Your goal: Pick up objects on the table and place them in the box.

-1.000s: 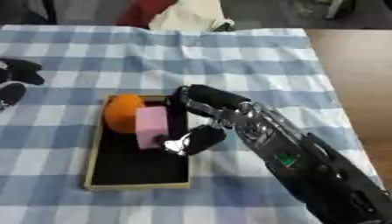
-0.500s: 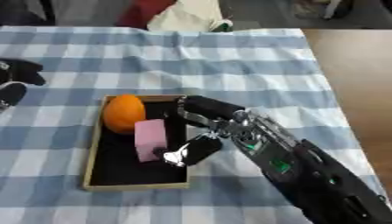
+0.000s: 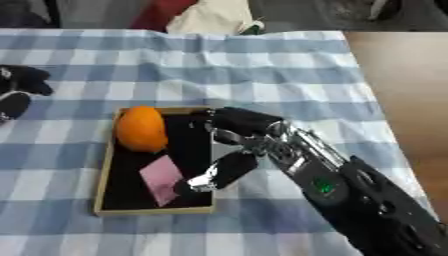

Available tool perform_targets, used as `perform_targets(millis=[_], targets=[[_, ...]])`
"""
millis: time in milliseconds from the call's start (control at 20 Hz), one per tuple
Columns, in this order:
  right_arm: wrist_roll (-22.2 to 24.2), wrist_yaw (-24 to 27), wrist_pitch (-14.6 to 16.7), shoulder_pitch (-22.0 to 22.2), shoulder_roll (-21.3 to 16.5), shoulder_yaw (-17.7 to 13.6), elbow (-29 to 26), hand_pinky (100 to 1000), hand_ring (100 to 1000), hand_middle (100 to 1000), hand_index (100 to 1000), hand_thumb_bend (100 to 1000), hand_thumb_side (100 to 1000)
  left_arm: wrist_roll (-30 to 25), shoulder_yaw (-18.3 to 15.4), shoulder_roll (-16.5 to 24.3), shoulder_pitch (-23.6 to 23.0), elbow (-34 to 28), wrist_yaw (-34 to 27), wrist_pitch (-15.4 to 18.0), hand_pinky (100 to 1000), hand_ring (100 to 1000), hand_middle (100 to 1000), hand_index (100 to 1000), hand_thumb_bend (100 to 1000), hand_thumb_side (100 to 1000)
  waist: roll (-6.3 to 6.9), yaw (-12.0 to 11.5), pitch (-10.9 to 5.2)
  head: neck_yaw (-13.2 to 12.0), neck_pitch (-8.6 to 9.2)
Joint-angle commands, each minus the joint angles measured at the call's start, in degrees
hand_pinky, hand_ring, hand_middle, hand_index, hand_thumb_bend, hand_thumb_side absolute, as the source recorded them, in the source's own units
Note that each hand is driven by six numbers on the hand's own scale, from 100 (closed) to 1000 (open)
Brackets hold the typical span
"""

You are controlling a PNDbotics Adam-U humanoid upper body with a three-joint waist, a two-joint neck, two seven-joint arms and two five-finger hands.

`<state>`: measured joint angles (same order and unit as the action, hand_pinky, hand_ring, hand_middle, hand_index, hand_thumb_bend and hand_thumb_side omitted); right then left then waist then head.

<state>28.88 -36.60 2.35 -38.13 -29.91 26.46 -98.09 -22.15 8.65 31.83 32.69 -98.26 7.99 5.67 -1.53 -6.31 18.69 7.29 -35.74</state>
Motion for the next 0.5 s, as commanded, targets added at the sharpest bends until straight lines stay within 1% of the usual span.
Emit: perform_targets(millis=[50,100,150,200,400,450,500], targets=[[-0.5,-1.8,-0.8,-0.3,-2.4,-1.9,-3.4,905,883,916,1000,676,855,-0.1,-0.3,1.1,0.4,-0.8,0.1,0.1,824,745,660,853,280,826,0.2,0.1,-1.38,-0.2,-0.26],[-0.7,-1.9,-1.2,-0.1,-2.9,-2.4,-4.4,905,883,916,1000,674,853,-0.1,-0.3,1.1,0.4,-0.9,0.1,0.1,824,745,660,853,280,826,0.21,0.2,-1.4,-0.2,-0.28],[-1.0,-1.8,-1.5,0.1,-3.3,-2.9,-5.3,904,880,912,1000,614,893,-0.1,-0.3,1.1,0.3,-1.0,0.1,0.1,824,744,660,853,280,825,0.22,0.2,-1.42,-0.3,-0.3],[-1.4,-1.4,-1.9,0.3,-3.7,-3.6,-6.3,904,879,908,1000,662,839,0.0,-0.3,1.1,0.2,-1.1,0.0,0.1,824,744,659,853,280,826,0.24,0.3,-1.44,-0.3,-0.33],[-4.3,1.6,-3.7,2.4,-5.7,-7.2,-11.2,898,860,873,999,627,790,0.2,-0.4,1.2,-0.3,-1.9,-0.2,0.3,824,744,659,853,279,825,0.33,0.6,-1.5,-0.6,-0.38],[-5.1,2.5,-4.1,3.0,-6.2,-8.1,-12.5,897,857,871,1000,596,767,0.3,-0.4,1.2,-0.4,-2.2,-0.3,0.3,824,744,660,853,279,825,0.34,0.7,-1.51,-0.7,-0.38],[-5.9,3.3,-4.6,3.6,-6.7,-9.0,-13.8,897,854,869,1000,586,758,0.4,-0.4,1.3,-0.6,-2.6,-0.4,0.4,824,745,660,853,280,824,0.34,0.7,-1.52,-0.8,-0.4]])
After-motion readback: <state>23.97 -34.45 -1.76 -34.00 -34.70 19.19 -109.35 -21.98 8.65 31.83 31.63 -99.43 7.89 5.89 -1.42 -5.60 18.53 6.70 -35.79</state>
